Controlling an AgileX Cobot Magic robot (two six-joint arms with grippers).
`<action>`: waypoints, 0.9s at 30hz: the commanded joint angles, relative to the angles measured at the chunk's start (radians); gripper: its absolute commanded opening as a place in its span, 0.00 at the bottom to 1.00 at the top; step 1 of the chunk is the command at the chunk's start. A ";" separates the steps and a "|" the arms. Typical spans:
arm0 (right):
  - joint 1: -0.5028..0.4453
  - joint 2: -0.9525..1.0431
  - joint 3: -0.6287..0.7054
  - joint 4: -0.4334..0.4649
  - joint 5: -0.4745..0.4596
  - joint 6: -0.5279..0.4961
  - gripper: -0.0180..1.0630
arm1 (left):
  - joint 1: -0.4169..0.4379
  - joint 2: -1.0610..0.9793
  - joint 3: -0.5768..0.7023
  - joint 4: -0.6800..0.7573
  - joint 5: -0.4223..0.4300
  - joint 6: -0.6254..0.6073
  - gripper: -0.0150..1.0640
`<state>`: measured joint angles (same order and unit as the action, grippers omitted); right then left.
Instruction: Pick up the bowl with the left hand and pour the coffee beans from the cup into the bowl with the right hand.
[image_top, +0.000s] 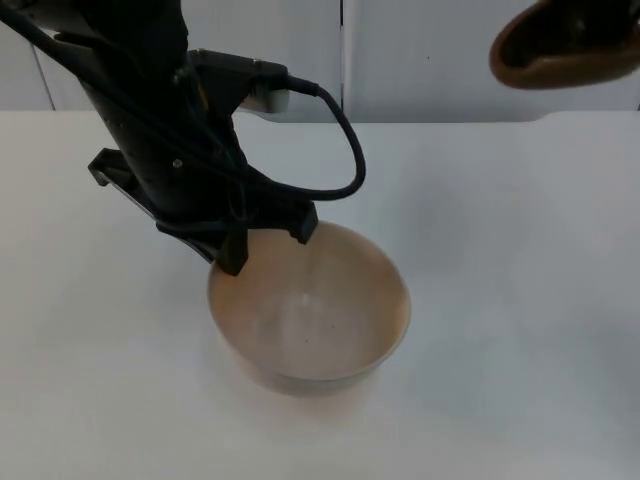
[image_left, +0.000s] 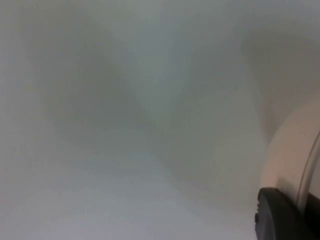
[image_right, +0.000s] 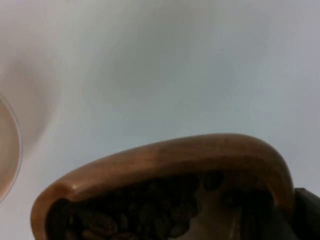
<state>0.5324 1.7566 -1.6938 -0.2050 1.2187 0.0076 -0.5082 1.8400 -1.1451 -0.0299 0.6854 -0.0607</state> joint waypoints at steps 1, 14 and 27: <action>0.024 -0.015 -0.010 -0.035 0.002 0.016 0.02 | -0.006 -0.003 0.005 -0.011 0.000 0.000 0.01; 0.177 0.098 -0.010 -0.163 0.002 0.085 0.02 | -0.006 -0.003 0.005 -0.011 0.008 0.000 0.01; 0.260 0.180 -0.063 -0.237 0.002 0.127 0.02 | -0.006 -0.003 0.005 -0.011 0.011 0.002 0.01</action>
<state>0.7841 1.9400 -1.7292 -0.4311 1.2209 0.1289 -0.5082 1.8400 -1.1451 -0.0299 0.6927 -0.0607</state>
